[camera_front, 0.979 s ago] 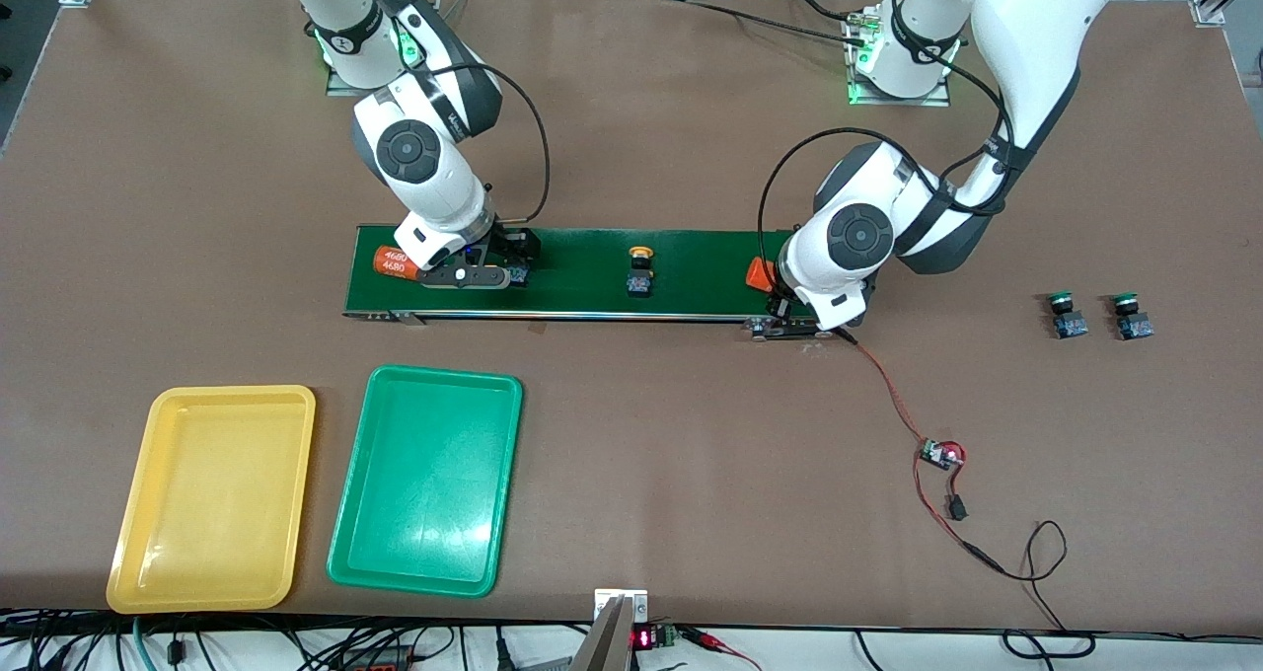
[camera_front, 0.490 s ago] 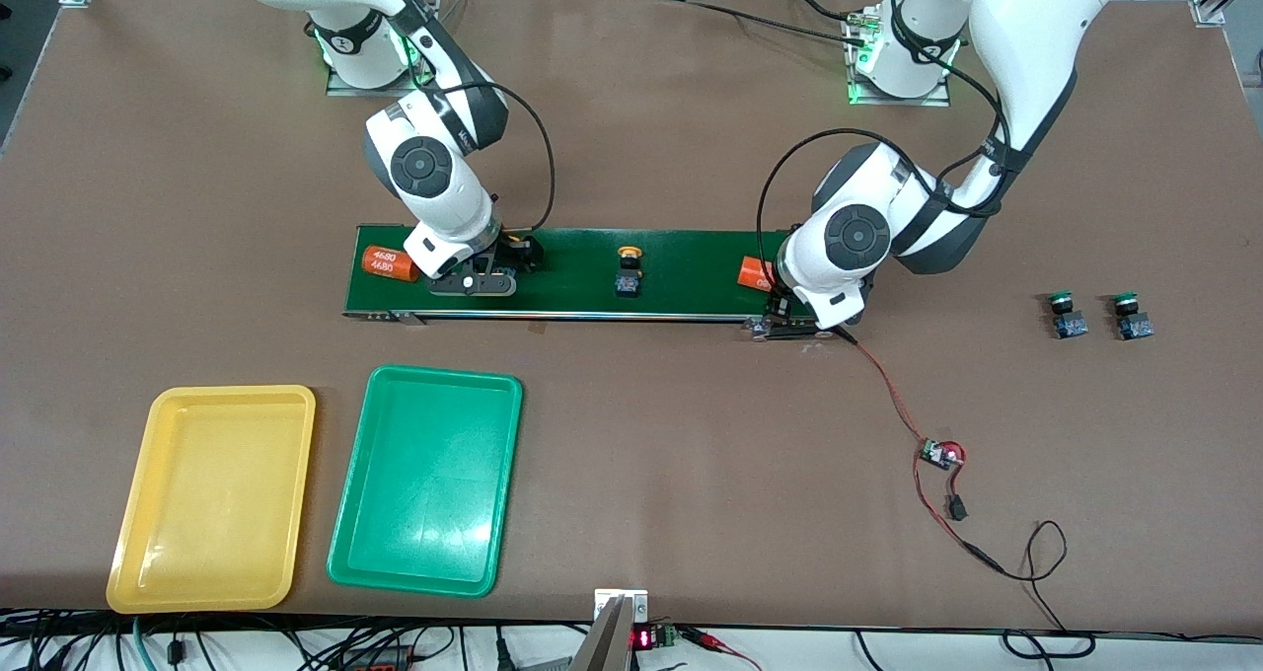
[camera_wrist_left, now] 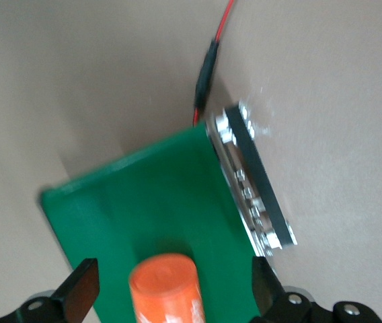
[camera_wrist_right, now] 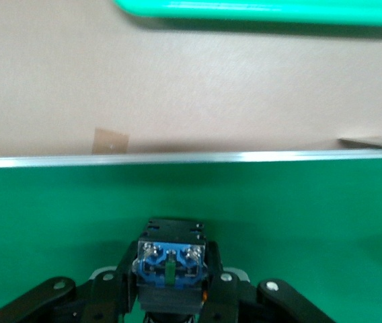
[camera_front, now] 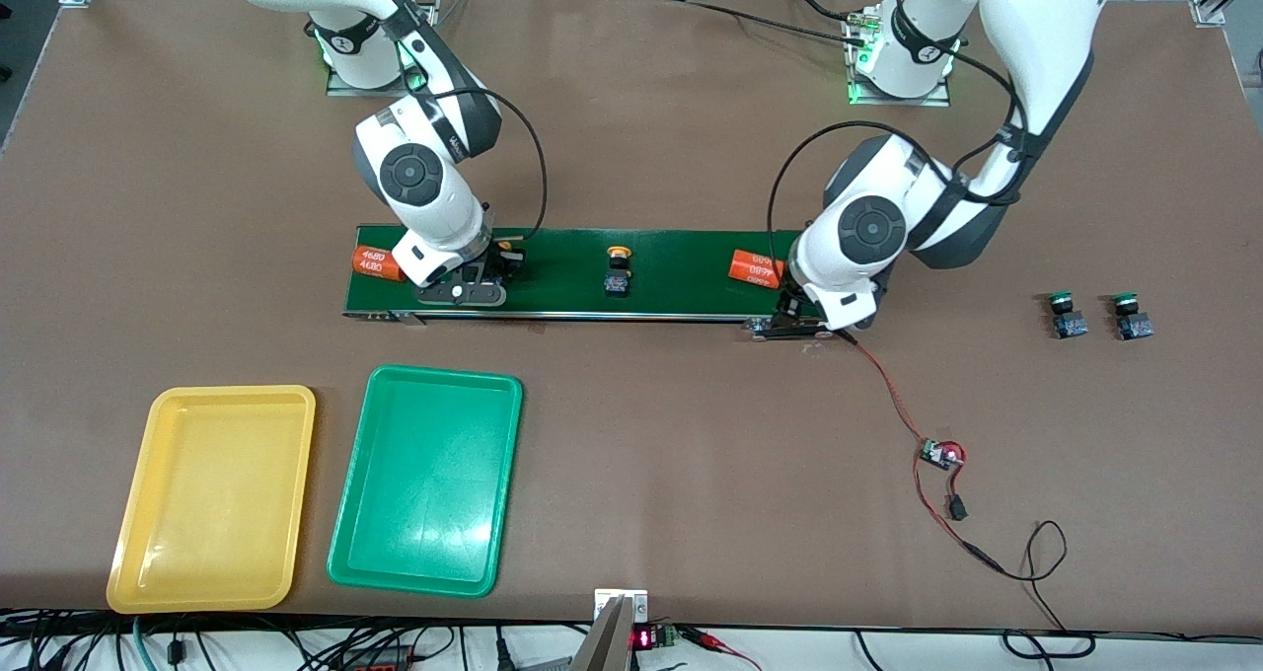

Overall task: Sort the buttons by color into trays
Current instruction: 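Release the cylinder on the belt while the right gripper lifts the button, then lower the button into the yellow tray and open the right gripper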

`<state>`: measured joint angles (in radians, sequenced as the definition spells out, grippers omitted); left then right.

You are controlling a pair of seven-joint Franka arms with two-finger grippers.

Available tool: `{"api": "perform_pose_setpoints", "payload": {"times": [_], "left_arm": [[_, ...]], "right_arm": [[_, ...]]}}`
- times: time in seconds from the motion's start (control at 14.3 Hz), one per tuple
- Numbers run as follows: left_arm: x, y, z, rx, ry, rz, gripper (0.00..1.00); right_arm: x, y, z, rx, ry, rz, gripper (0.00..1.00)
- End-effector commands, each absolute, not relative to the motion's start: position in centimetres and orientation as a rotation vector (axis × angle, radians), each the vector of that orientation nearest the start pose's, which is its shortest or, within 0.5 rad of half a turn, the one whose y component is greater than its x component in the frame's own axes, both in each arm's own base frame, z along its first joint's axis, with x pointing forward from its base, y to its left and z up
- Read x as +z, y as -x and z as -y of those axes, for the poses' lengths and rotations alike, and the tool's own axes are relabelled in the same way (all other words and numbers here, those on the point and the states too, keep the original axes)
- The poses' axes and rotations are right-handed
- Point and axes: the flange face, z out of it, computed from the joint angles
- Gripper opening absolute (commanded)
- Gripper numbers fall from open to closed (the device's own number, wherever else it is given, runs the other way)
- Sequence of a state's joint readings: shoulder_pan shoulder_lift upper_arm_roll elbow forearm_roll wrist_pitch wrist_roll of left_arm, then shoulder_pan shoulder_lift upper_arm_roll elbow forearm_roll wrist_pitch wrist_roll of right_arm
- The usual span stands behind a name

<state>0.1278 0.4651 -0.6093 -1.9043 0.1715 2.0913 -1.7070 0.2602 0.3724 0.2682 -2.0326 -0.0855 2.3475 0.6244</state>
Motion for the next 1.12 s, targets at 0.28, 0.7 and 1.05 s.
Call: {"api": "perform_pose_setpoints", "payload": {"times": [0.28,0.7,1.05], "left_arm": [[30.7,-58.3,15.3,0.278,2.682,1.327,1.00],[30.3,-60.5,4.2,0.252,2.772,1.031,1.00],[29.8,-61.0,-6.5,0.217,2.851,0.718,1.00]], "right_arm": [[35.3,-61.0,-21.8,0.002,3.167,-0.079,0.08],[33.4,-66.3,-7.4,0.020,3.159,0.047,0.09],[29.3,-69.6,2.5,-0.006,3.172,0.206,0.10]]}}
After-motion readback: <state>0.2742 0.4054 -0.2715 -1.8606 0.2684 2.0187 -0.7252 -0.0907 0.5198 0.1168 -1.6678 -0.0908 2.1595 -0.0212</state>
